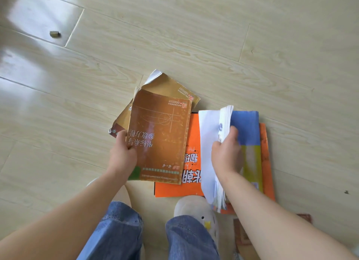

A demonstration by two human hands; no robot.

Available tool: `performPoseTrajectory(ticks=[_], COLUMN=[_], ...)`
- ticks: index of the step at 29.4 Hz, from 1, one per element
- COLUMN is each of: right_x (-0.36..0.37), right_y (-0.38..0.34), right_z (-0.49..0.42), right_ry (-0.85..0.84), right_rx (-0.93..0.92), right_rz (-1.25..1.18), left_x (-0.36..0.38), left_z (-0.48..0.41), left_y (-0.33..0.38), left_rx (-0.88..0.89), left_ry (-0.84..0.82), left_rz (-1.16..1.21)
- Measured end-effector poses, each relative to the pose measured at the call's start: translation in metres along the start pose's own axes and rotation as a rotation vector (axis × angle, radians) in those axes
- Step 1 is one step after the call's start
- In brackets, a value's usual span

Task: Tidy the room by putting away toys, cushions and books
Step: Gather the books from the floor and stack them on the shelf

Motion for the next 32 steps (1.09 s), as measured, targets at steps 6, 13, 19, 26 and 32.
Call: performPoseTrajectory(ticks=[6,13,19,26,32], right_x=[0.013,0.007,0.025,0.011,-0.005], right_y=[-0.021,0.041,0.054,0.003,-0.039], right_z=[0.000,-0.018,-0.020,-0.004,-0.018], right_ry=[-0.309,-0.038,-0.128,0.073,-0.108], right_rx=[-0.251,0.457,0.485,-0.014,0.026], right_rz=[-0.254,-0.025,-0.316,-0.309,-0.926], left_x=[0.004,-0.002,0.003,0.008,0.006], left_z=[0.004,-0.005,0.002,-0.002,0.001], left_y=[0.002,0.001,0.002,-0.002,0.003], left_rx=[-0.128,-0.122,-0.133,-0.128,-0.201], left_ry=[-0.106,-0.088,-0.171,-0.164,-0.202], left_rz=[0.199,0.259,0.208,0.190,0.378])
Point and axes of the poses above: each hand's wrist, its own z-axis away from the middle knuckle, its own x-axis out of the palm, y = z × x, the point moved 1 cm from there along -z, towards the middle knuckle, and after that the axes turned 3 degrees about y, right-handed, at the moved point
